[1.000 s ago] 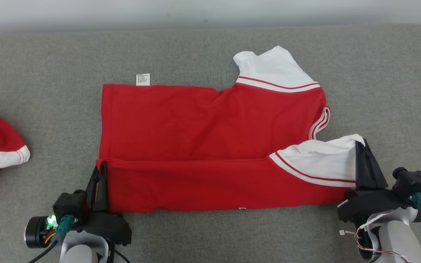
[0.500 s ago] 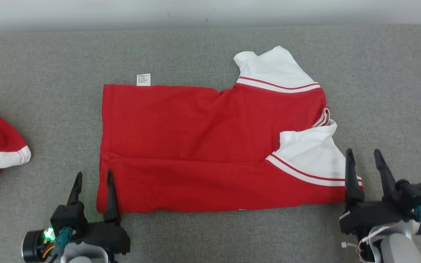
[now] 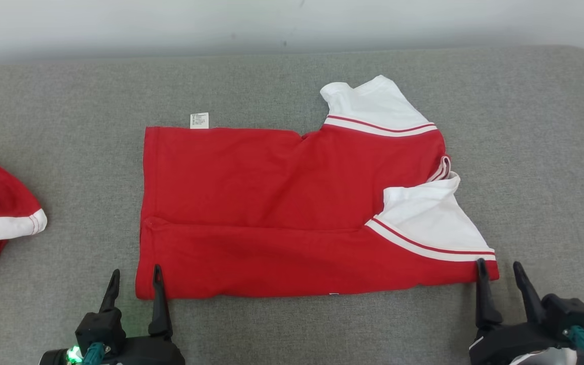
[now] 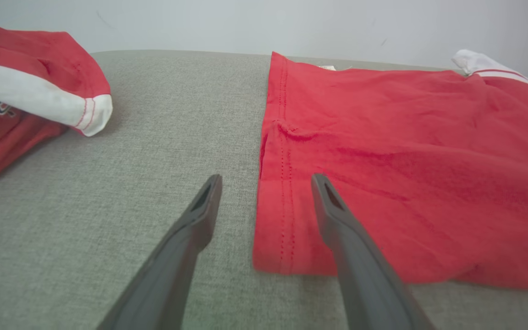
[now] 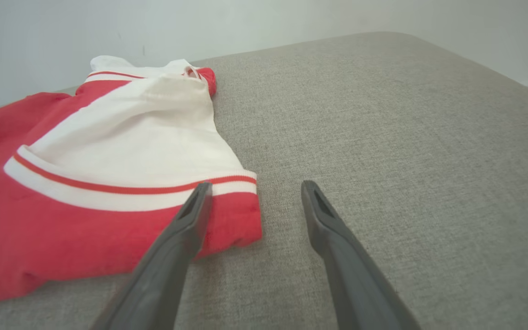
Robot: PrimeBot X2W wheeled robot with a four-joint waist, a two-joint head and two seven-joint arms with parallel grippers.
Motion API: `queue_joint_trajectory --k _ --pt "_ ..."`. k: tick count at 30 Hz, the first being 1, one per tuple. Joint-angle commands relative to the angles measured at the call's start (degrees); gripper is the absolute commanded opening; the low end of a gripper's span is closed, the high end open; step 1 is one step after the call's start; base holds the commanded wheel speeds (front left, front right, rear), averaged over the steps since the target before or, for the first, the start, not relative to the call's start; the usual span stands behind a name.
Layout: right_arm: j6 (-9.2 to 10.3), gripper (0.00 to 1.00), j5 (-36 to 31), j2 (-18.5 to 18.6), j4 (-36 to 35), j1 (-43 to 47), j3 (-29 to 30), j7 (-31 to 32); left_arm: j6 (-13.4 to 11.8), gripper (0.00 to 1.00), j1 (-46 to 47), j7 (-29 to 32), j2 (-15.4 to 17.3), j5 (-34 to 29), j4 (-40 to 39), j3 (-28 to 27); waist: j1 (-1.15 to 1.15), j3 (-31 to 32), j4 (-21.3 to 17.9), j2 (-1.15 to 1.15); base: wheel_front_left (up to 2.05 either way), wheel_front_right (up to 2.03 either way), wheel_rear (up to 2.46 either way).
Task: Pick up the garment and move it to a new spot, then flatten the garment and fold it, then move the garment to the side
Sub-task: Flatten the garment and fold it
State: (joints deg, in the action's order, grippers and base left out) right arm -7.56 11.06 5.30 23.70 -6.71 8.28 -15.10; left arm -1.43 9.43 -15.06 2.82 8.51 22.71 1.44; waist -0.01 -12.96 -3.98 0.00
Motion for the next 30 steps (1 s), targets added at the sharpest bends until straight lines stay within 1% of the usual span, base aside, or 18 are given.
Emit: queue_joint_trajectory --k 1,3,4,5,6,7,8,13,19,23,26,27,29,30 --pt "0.13 1.00 -0.11 -0.11 1.18 -0.15 -0.81 -0.05 0.23 1.00 0.04 -0.17 0.13 -0.31 -0.20 -0.12 0.01 -0.33 0.19 0.00 0.00 0.00 0.00" --pt "0.13 1.00 -0.23 0.03 2.72 -0.97 -1.35 -0.05 0.22 1.00 0.25 -0.17 0.12 -0.43 -0.17 -0.11 0.01 -0.63 0.34 0.00 0.00 0.00 0.00" --pt "0.13 0.87 -0.29 0.15 3.30 -1.44 -1.57 -0.05 0.28 1.00 0.37 -0.17 0.12 -0.50 -0.14 -0.14 0.01 -0.77 0.41 0.00 0.00 0.00 0.00" --pt "0.13 0.51 -0.19 0.24 4.04 -1.74 -1.72 -0.05 0.31 1.00 0.54 -0.17 0.13 -0.64 -0.11 -0.16 0.01 -0.92 0.51 0.00 0.00 0.00 0.00" --pt "0.13 0.43 -0.11 0.31 4.48 -1.99 -1.84 -0.05 0.38 1.00 0.70 -0.17 0.13 -0.74 -0.05 -0.19 0.01 -1.03 0.59 0.00 0.00 0.00 0.00" --pt "0.13 0.06 -0.08 0.36 4.90 -2.29 -2.02 -0.04 0.46 1.00 0.88 -0.17 0.12 -0.72 0.04 -0.21 0.01 -1.16 0.65 0.00 0.00 0.00 0.00" --pt "0.13 0.00 0.02 0.47 5.18 -2.49 -2.04 -0.04 0.55 1.00 1.09 -0.17 0.12 -0.71 0.15 -0.26 0.01 -1.28 0.70 0.00 0.00 0.00 0.00" --pt "0.13 0.00 0.54 0.62 5.67 -2.97 -2.23 -0.03 0.85 1.00 1.31 -0.17 0.12 -0.13 0.88 -0.28 0.01 -1.51 0.81 0.00 0.00 0.00 0.00" --pt "0.13 0.00 0.58 1.07 3.86 -2.13 -2.07 -0.04 1.39 1.00 1.23 -0.17 0.12 0.54 1.89 -0.71 0.01 -1.63 0.58 0.00 0.00 0.00 0.00" --pt "0.13 0.00 0.71 1.41 3.15 -1.79 -2.33 -0.04 2.73 1.00 1.54 -0.17 0.13 1.57 3.04 -0.36 0.01 -1.89 0.25 0.00 0.00 0.00 0.00" --pt "0.13 0.00 0.81 1.59 2.72 -1.92 -2.51 -0.04 3.21 1.00 2.01 -0.17 0.12 2.33 3.58 -0.01 0.01 -2.08 0.06 0.00 0.00 0.00 0.00" --pt "0.13 0.00 0.82 1.61 2.59 -1.96 -2.51 -0.05 3.24 0.86 2.02 -0.17 0.12 2.56 3.78 0.12 0.01 -2.10 0.03 0.00 0.00 0.00 0.00" --pt "0.13 0.00 0.72 1.65 2.39 -1.99 -2.51 -0.05 3.44 0.00 2.16 -0.17 0.12 2.80 3.97 0.43 0.01 -2.10 -0.03 0.00 0.00 0.00 0.00" --pt "0.13 0.00 0.66 1.66 2.31 -1.97 -2.48 -0.04 3.80 0.00 2.19 -0.17 0.12 2.94 4.09 0.69 0.01 -2.07 -0.04 0.00 0.00 0.00 0.00"
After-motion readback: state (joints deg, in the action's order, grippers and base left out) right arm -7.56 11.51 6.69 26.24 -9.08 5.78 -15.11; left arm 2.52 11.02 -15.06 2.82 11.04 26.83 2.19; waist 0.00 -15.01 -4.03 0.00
